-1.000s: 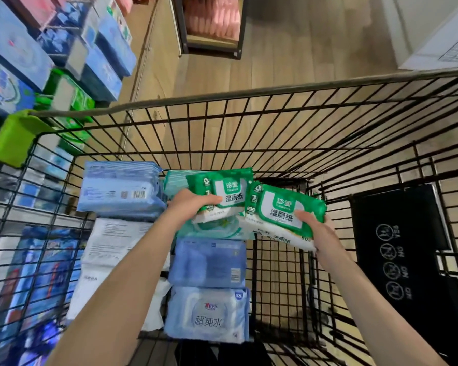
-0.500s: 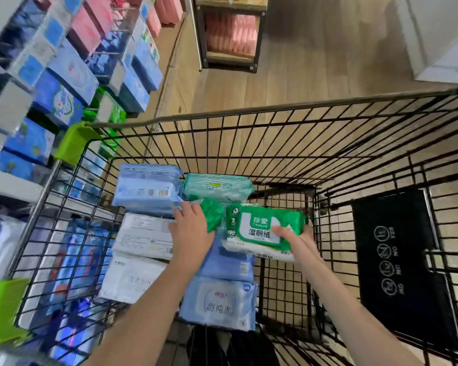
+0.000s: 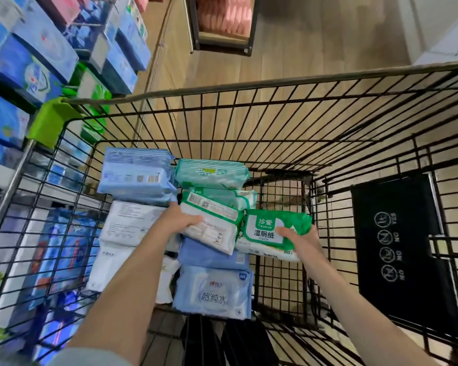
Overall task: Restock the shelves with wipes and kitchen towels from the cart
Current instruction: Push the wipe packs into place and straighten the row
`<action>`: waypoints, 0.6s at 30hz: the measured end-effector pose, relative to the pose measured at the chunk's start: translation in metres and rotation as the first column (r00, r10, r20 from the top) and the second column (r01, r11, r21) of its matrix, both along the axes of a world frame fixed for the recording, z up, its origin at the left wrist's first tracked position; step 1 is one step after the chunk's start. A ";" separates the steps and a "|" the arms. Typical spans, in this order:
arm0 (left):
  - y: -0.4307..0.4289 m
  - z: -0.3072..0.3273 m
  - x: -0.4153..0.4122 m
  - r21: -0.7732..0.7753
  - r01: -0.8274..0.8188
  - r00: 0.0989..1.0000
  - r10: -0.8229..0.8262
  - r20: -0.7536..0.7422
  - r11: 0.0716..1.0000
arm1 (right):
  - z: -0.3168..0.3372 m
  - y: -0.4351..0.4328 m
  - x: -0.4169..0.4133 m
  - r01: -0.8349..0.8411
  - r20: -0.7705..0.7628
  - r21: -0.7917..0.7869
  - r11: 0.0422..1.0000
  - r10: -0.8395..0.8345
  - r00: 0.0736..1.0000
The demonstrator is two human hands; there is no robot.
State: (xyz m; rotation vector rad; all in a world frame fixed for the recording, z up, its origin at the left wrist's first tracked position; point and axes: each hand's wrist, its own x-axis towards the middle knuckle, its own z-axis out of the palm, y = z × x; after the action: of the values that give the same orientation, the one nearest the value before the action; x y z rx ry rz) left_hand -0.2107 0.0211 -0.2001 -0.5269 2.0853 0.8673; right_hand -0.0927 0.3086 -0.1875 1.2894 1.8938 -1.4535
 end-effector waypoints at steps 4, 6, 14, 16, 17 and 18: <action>0.004 0.007 -0.002 0.021 0.014 0.998 -0.015 0.055 1.000 | -0.008 0.004 0.011 0.059 0.045 -0.025 0.998 -0.058 0.997; 0.002 0.008 -0.001 0.000 0.017 0.993 -0.016 0.116 1.000 | -0.010 0.006 0.013 0.034 0.071 0.000 0.999 -0.034 0.997; -0.010 0.012 0.006 0.182 -0.109 0.978 0.073 0.197 0.977 | 0.006 0.001 0.004 0.028 0.024 0.034 0.999 -0.029 0.999; -0.004 0.030 0.008 0.189 -0.125 0.983 0.095 0.159 0.974 | 0.013 -0.001 0.003 0.009 0.004 0.038 0.999 -0.009 1.000; -0.003 0.038 0.009 0.190 -0.135 0.986 0.113 0.124 0.972 | 0.016 -0.001 0.004 0.008 -0.005 0.022 1.000 -0.008 1.000; -0.003 0.046 0.010 0.181 -0.122 0.990 0.107 0.088 0.976 | 0.022 -0.002 0.005 0.009 -0.009 0.006 1.000 -0.009 1.000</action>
State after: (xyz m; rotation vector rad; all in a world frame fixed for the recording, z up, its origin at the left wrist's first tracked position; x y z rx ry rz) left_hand -0.2006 0.0181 -0.1537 -0.5749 1.8948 1.0800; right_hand -0.0873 0.3069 -0.1654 1.2976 1.9016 -1.4622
